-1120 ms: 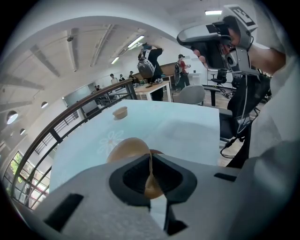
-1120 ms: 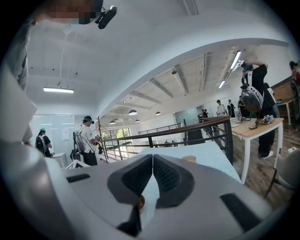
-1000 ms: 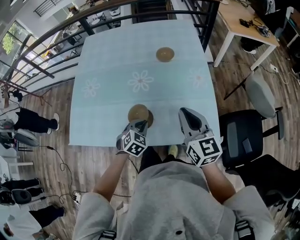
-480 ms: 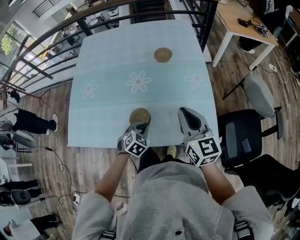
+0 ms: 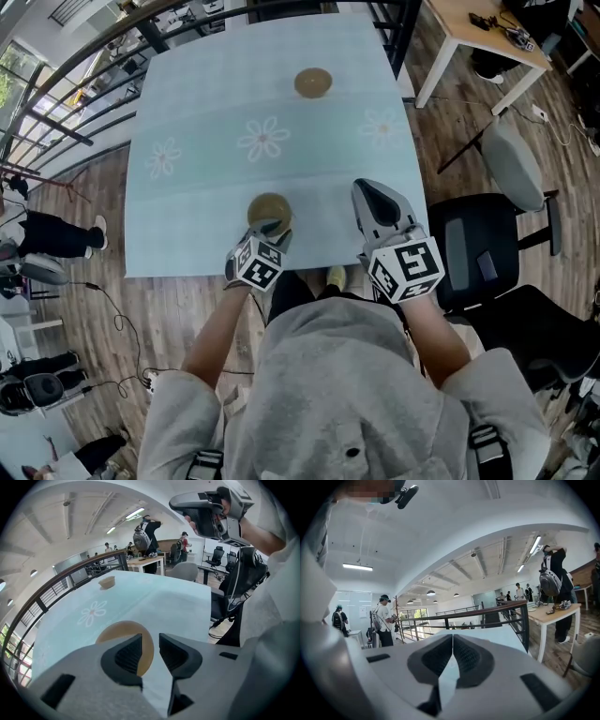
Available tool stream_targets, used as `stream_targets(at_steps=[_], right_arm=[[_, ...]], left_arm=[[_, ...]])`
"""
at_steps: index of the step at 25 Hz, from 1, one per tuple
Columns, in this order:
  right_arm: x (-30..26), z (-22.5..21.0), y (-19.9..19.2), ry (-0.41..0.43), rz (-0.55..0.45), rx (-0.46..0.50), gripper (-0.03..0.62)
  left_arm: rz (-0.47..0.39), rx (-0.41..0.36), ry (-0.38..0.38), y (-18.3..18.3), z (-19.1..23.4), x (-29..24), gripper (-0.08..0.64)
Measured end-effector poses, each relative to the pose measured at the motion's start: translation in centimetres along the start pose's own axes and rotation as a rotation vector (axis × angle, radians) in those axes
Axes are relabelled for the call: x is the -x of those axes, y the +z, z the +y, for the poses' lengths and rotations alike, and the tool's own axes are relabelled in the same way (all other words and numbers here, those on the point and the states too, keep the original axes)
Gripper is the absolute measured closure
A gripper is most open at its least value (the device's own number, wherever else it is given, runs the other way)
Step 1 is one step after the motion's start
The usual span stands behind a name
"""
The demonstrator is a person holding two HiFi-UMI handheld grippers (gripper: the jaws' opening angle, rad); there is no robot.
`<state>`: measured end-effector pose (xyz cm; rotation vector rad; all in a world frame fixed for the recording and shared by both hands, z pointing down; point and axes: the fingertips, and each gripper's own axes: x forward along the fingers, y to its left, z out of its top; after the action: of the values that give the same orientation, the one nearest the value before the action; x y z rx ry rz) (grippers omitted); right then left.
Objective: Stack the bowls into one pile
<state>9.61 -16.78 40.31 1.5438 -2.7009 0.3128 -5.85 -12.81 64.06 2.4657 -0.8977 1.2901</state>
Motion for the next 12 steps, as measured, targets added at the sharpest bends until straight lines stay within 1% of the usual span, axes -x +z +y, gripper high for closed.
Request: stream_targets(at_steps=[2, 5, 9, 12], right_arm=[[0.0, -0.7, 0.3, -0.003, -0.002, 0.015, 0.565], [0.1, -1.7, 1.0, -0.010, -0.008, 0.044, 0.565], [-0.1, -2.7, 2.4, -0.005, -0.029, 0.083, 0.565], [-0.3, -3.2, 2.7, 0.002, -0.032, 0.108, 0.565]], left_arm=[[-0.012, 0.032, -0.011, 0.2, -0.1, 0.2, 0.440], [-0.048, 0.069, -0.003, 0.7, 0.0, 0.7, 0.430], [-0.132, 0.118, 0.022, 2.6, 0.9, 2.9, 0.419], [-0.204, 0.154, 0.066, 3.8, 1.5, 4.4, 0.419]])
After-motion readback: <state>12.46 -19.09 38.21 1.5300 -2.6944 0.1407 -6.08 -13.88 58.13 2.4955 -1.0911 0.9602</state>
